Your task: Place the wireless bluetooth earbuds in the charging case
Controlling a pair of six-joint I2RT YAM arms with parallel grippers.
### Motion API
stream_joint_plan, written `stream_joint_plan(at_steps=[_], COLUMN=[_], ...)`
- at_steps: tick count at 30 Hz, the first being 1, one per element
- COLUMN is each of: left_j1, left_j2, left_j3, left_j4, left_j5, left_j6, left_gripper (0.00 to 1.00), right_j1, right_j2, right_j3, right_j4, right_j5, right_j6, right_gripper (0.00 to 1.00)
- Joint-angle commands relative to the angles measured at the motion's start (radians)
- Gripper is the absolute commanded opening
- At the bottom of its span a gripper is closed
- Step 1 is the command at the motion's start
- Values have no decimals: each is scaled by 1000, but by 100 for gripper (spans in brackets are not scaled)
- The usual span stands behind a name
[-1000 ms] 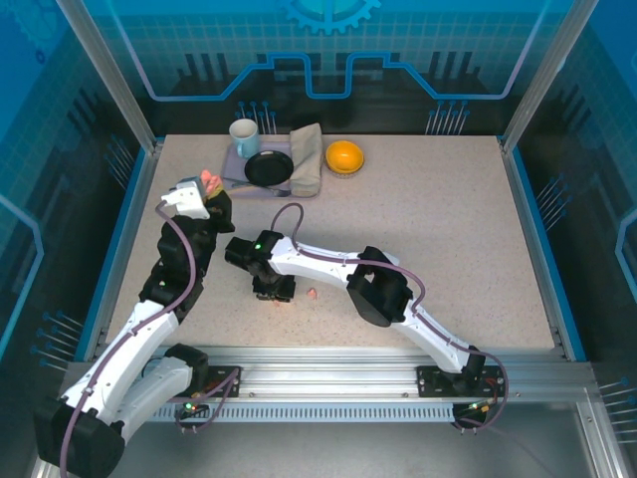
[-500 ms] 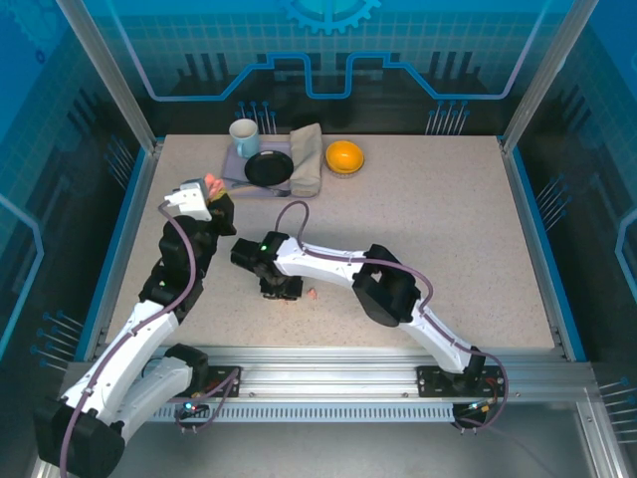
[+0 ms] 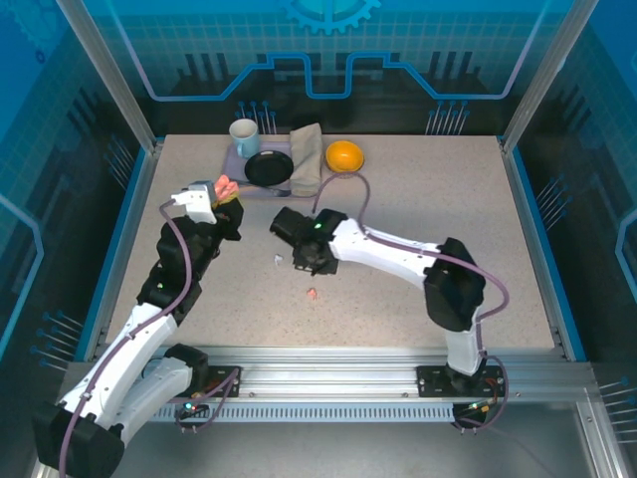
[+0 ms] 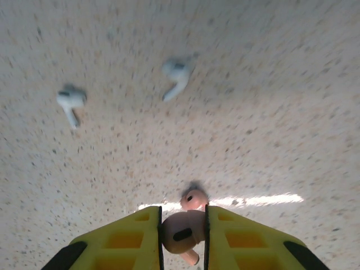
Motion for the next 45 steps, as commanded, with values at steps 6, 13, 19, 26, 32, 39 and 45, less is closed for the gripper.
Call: stream_joint_plan(at_steps=[6,13,19,26,32,39,45], left_j1=[-67,-251,-335,-384,-402,-412,-417], left_j2=[-15,53,153,295,359,379,378], left_j3=[-66,-34,-22,22,86,137,151], left_j4=[183,216,366,517,552,530,517], left_j5=[205,72,-81,-159,-160,-138,-130], left_j6=[117,282,332,364,384,392,389], left_gripper=[0,0,0,0,0,0,0], right_j1=[-111,-176,-188,-188,-160,-107,-83], right_j2=[-257,-425,-526,-570,-610,-616,-597], right_j3=[-98,-94,-108,-141,-232,-304,-304], right_j4=[135,240,372,557,757,921,965], right_j5=[74,82,70,0,-34,-43,-43], right_j6=[-130,-256,-327,-359,-393,-423,-426], right_gripper=[22,22,23,24,24,24,23])
